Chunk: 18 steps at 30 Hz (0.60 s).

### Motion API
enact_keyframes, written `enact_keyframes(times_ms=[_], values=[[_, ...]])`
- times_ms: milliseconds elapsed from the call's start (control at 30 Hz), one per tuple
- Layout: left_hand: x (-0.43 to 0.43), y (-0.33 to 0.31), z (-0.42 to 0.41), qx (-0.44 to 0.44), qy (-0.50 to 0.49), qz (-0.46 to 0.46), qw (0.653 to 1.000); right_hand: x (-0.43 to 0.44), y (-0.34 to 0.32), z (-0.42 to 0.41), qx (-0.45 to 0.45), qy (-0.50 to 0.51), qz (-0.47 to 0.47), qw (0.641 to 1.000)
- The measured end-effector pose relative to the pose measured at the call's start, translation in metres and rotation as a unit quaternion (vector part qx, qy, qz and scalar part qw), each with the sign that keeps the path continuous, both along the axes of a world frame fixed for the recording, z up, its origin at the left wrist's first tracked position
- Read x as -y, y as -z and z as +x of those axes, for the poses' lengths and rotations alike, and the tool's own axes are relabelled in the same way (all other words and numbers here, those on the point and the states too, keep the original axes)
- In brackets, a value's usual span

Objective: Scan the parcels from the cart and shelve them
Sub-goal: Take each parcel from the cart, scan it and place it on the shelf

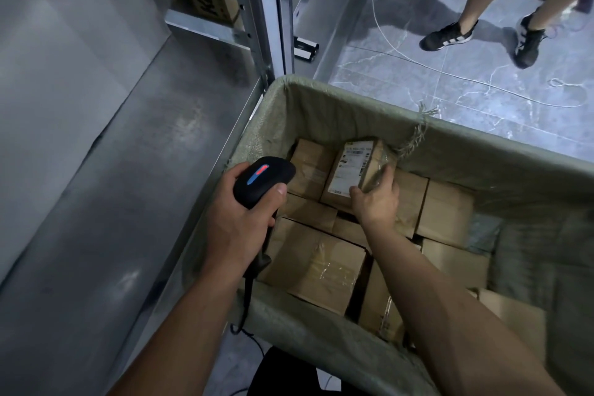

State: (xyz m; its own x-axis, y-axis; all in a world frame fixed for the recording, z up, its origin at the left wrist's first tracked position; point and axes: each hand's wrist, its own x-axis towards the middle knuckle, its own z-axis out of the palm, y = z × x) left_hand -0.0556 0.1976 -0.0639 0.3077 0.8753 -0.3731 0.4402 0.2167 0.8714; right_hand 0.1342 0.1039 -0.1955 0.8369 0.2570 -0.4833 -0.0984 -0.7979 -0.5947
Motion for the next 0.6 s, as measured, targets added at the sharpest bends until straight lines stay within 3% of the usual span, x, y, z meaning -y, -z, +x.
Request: enact_keyframes(times_ms=[167, 400, 600], values=[[0.01, -0.009, 0.003, 0.0, -0.003, 0.021, 1.0, 0.011, -0.009, 0.011, -0.061, 0.017, 0.014, 0.998], [0.05, -0.041, 0.001, 0.006, -0.043, 0.067, 0.997, 0.04, -0.033, 0.012, -0.126, -0.116, 0.073, 0.982], [0.099, -0.067, -0.006, 0.024, -0.099, 0.109, 0.989, 0.065, -0.068, 0.021, -0.131, -0.186, 0.169, 0.959]])
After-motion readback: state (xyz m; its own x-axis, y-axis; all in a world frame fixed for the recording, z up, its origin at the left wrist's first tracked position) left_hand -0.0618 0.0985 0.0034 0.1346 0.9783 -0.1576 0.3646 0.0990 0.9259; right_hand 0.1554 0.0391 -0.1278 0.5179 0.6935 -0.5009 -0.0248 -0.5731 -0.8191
